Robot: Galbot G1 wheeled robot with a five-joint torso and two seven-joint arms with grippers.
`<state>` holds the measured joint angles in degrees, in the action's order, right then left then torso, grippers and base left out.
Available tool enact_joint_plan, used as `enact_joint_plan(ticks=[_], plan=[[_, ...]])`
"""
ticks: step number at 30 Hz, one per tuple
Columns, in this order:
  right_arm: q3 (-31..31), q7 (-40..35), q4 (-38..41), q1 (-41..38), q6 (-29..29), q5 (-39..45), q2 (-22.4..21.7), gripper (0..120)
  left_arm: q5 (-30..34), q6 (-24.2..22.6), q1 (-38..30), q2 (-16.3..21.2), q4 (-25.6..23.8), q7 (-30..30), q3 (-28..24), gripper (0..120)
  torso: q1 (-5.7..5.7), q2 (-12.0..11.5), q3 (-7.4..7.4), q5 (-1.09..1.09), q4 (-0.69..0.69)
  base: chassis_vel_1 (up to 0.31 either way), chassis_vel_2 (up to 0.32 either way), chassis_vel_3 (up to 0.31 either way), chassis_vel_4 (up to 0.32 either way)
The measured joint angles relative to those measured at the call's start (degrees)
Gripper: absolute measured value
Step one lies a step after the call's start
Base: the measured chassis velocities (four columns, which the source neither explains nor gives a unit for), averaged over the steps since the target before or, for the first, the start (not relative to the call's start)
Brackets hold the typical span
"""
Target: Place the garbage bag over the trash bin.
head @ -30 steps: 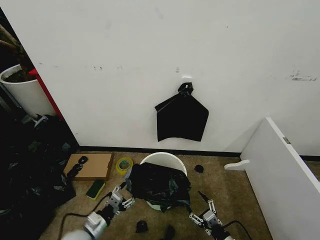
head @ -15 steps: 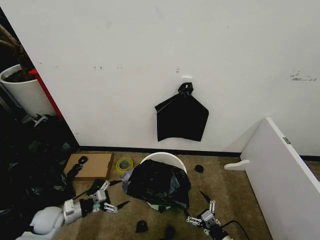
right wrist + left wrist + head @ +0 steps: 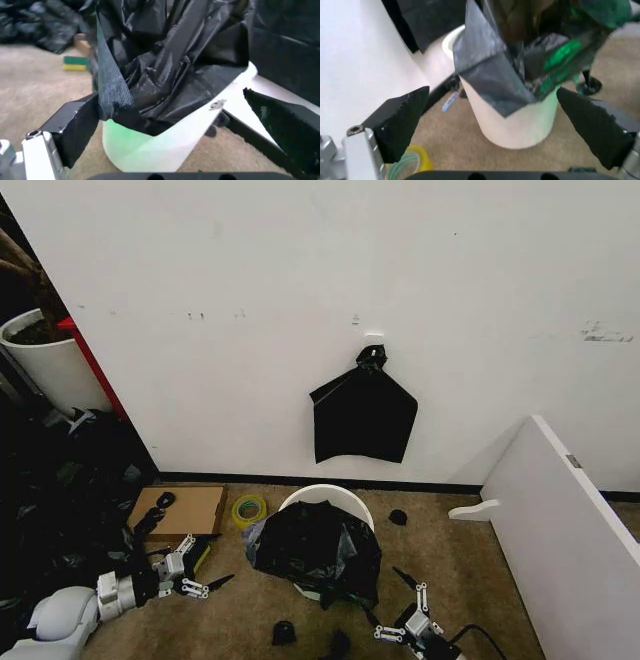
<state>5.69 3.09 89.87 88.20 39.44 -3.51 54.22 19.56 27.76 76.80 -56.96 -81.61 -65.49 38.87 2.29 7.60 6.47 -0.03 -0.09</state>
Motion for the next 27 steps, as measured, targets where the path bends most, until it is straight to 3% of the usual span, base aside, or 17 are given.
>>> enact_joint_plan(ticks=[4,10,16,22,27], plan=[[1.90,3.52,-2.06,-1.30,4.66,-5.13,0.85,100,0.94,0.30,0.81,-0.84,-1.47,0.94,1.05,100,0.00,0.00,0.00,0.01,0.00,0.000,0.000,0.000,0.000],[3.88,9.00,-2.96,-2.46,7.75,-5.67,1.53,100,2.66,-0.09,1.90,-1.65,-4.66,0.75,2.50,100,0.00,0.00,0.00,0.01,0.00,0.000,0.000,0.000,0.000],[5.07,18.26,-2.31,-2.03,8.07,0.50,1.05,100,3.71,-1.41,2.38,-2.27,-7.63,-1.48,3.49,100,0.00,0.00,0.00,0.00,0.00,0.000,0.000,0.000,0.000],[8.11,38.24,0.10,-1.87,8.02,16.40,0.66,100,4.34,-1.74,2.43,-2.28,-8.63,-1.98,4.13,100,0.00,0.00,0.00,0.00,0.00,0.000,0.000,0.000,0.000],[8.01,40.70,2.65,-1.95,7.92,22.94,0.45,100,5.51,-1.48,3.16,-3.31,-10.03,-0.80,5.34,100,0.00,0.00,0.00,-0.01,-0.01,0.000,0.000,0.000,0.000]])
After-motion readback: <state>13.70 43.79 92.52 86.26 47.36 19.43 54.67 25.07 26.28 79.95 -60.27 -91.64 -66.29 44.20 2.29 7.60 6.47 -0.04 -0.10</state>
